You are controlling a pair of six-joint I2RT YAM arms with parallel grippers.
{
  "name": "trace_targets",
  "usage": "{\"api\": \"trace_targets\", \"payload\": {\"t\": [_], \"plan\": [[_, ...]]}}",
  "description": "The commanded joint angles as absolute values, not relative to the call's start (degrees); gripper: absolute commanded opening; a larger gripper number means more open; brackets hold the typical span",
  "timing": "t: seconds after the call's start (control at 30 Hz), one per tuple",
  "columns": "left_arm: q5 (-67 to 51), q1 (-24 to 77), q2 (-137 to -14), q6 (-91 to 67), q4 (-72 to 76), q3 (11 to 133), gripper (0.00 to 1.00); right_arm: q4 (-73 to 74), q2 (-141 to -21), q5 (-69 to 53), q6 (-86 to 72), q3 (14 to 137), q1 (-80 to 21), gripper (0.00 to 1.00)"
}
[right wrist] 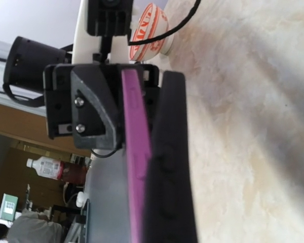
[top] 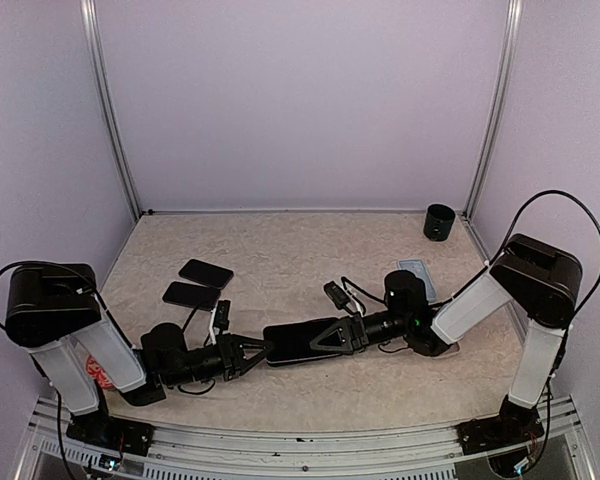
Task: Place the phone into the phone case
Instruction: Pass from the left arm to the right
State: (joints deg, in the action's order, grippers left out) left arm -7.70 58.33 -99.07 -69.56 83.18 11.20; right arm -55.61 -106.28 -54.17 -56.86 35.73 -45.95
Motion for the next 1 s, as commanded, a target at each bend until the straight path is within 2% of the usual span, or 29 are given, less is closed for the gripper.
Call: {"api": "trace_targets", "payload": {"t": [0.0,0.13,0.4,0.97], "plan": [[-7.8,58.6,-97.6,-70.8,86.3,10.8,0.19,-54.2,-104.5,-54.5,-52.2,36.4,-47.0,0.06],[-7.4,58.5,-95.1,-69.7,83.5,10.5,0.3,-52.0,-102.7,-54.4,-50.8,36.1,-46.6,0.03],[-5.4,58.5,-87.7,-65.5,73.3,10.5,0.41,-47.4,-98.0,-53.7,-48.2,35.7,-46.5,0.02],[-2.5,58.6,-79.5,-59.3,60.2,11.9,0.51,-40.4,-86.9,-53.5,-42.4,33.2,-46.5,0.0]]}}
